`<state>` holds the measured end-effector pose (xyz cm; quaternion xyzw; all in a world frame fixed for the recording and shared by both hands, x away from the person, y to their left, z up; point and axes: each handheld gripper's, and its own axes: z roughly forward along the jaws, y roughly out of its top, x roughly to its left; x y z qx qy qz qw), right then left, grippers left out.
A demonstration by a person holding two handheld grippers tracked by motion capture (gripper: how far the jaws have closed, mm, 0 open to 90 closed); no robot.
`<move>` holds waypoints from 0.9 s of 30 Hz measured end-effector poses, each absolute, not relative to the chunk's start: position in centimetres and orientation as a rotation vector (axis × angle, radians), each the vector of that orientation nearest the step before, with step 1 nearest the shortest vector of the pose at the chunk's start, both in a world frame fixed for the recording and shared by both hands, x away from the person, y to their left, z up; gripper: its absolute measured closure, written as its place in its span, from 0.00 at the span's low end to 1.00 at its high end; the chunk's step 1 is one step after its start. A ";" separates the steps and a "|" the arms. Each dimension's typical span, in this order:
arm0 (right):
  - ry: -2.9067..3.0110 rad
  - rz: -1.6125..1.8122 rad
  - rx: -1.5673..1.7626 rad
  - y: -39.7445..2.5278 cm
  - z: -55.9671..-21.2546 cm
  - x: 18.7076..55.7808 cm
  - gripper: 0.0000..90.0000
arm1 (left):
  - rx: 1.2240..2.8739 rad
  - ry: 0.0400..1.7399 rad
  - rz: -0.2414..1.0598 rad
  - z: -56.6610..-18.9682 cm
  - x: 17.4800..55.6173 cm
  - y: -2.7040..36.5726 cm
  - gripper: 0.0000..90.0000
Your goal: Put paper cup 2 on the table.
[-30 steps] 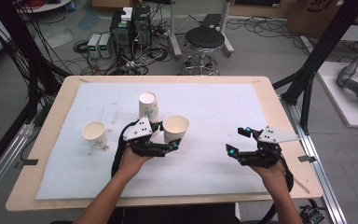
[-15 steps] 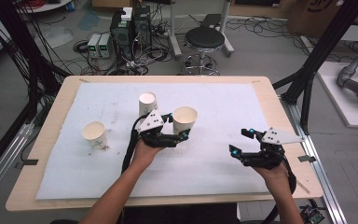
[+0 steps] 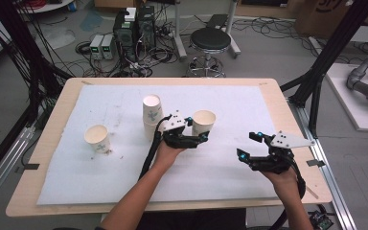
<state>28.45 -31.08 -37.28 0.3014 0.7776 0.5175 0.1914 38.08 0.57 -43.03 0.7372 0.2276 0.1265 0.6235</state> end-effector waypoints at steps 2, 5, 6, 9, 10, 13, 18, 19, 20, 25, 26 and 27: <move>2.186 1.454 0.846 -31.0 -37.3 28.4 0.23 | 1.716 0.529 0.289 -43.5 38.3 0.1 0.36; 2.191 1.449 0.853 -31.1 -37.4 28.4 0.23 | 1.756 0.545 0.285 -44.1 38.6 -0.4 0.36; 2.190 1.448 0.850 -31.1 -37.4 28.5 0.23 | 1.768 0.551 0.286 -44.3 38.7 -0.6 0.36; 2.192 1.446 0.850 -31.1 -37.5 28.4 0.23 | 1.821 0.566 0.289 -44.7 38.7 -1.0 0.36; 2.192 1.446 0.854 -31.0 -37.5 28.4 0.23 | 1.835 0.567 0.292 -44.8 38.7 -1.2 0.36; 2.197 1.445 0.852 -31.0 -37.5 28.4 0.23 | 1.876 0.582 0.310 -45.1 38.7 -1.6 0.36; 2.197 1.443 0.852 -31.1 -37.5 28.4 0.23 | 1.952 0.565 0.329 -45.4 38.5 -1.9 0.36; 2.197 1.444 0.854 -31.1 -37.5 28.4 0.23 | 1.962 0.565 0.330 -45.4 38.5 -2.0 0.36; 2.197 1.444 0.852 -31.1 -37.5 28.4 0.23 | 1.973 0.564 0.329 -45.4 38.4 -2.0 0.36; 2.201 1.441 0.846 -31.0 -37.5 28.3 0.23 | 2.002 0.586 0.331 -45.2 38.0 -1.6 0.36; 2.201 1.441 0.846 -31.0 -37.5 28.3 0.23 | 2.011 0.593 0.331 -45.2 37.9 -1.4 0.36; 2.201 1.442 0.847 -31.0 -37.5 28.3 0.23 | 2.013 0.603 0.327 -45.2 37.8 -1.4 0.35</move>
